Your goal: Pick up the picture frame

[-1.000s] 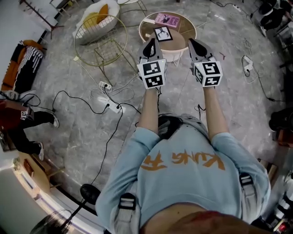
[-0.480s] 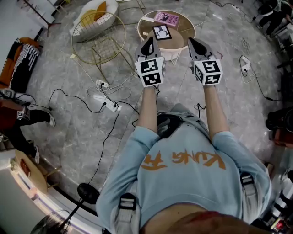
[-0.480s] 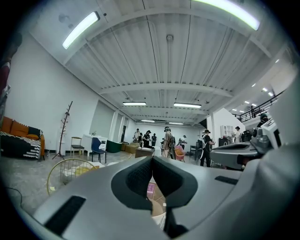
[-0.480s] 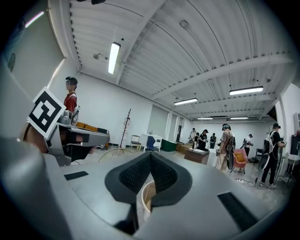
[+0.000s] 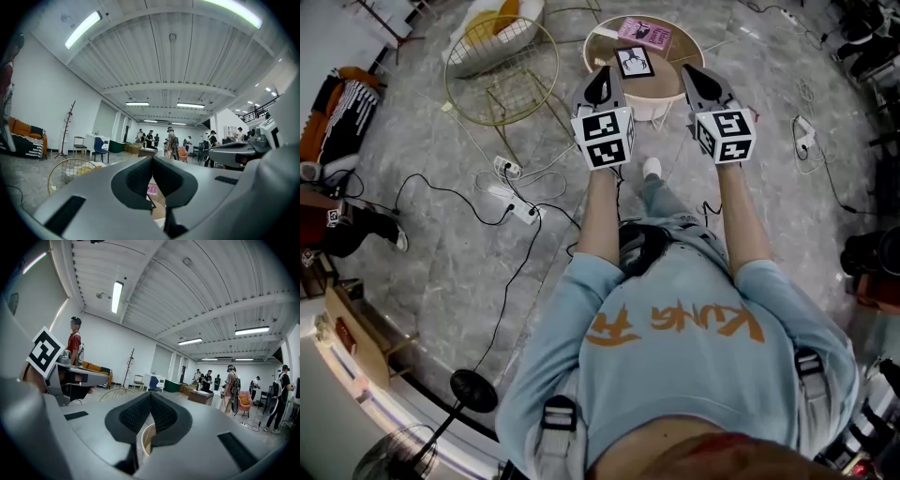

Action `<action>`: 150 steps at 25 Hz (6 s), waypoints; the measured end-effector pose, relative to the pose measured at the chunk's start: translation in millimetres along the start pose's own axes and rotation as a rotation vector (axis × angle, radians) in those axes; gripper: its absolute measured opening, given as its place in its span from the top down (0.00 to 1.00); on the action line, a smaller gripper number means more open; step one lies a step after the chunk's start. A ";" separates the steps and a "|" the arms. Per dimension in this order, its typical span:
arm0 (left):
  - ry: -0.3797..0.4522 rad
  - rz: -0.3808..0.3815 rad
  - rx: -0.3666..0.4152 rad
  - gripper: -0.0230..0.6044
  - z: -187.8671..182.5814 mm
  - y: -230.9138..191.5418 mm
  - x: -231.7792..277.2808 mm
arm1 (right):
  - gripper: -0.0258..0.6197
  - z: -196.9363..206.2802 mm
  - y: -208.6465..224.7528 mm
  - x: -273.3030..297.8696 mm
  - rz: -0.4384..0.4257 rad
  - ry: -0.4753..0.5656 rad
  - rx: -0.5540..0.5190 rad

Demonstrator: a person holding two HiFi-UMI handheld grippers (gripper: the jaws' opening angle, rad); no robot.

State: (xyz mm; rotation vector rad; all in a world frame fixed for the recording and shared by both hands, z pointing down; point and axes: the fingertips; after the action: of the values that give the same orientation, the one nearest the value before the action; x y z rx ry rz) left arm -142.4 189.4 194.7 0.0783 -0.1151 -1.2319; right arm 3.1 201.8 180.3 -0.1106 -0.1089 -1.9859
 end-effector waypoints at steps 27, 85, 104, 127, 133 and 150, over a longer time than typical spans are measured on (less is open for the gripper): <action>-0.239 -0.012 -0.119 0.93 98.0 12.8 250.8 | 0.96 61.8 194.0 200.1 0.023 -0.149 0.126; -0.851 0.162 -0.219 0.93 407.2 12.6 420.9 | 0.96 344.9 276.2 387.5 0.041 -0.635 0.446; -0.890 0.245 -0.231 0.93 497.3 35.5 478.9 | 0.96 449.3 302.5 447.2 0.045 -0.691 0.490; -1.002 0.305 -0.208 0.72 578.7 48.4 511.1 | 0.72 549.1 326.3 473.0 0.071 -0.822 0.520; -1.041 0.311 -0.206 0.72 591.2 47.6 516.4 | 0.69 562.1 326.7 479.4 0.060 -0.873 0.537; -1.007 0.277 -0.243 0.74 597.3 50.4 521.0 | 0.77 572.0 325.6 480.2 0.104 -0.973 0.585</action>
State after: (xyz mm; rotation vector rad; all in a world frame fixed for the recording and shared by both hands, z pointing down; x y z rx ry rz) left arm -2.3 -284.1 816.8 -0.7564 -0.8178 -0.9003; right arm 122.6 -291.9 817.3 -0.6707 -1.2586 -1.5629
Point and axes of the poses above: the fingertips, and each gripper's own axes: x forward along the fingers, y to its right, z out of its underside, and after that the axes turned 14 degrees about x, right-handed
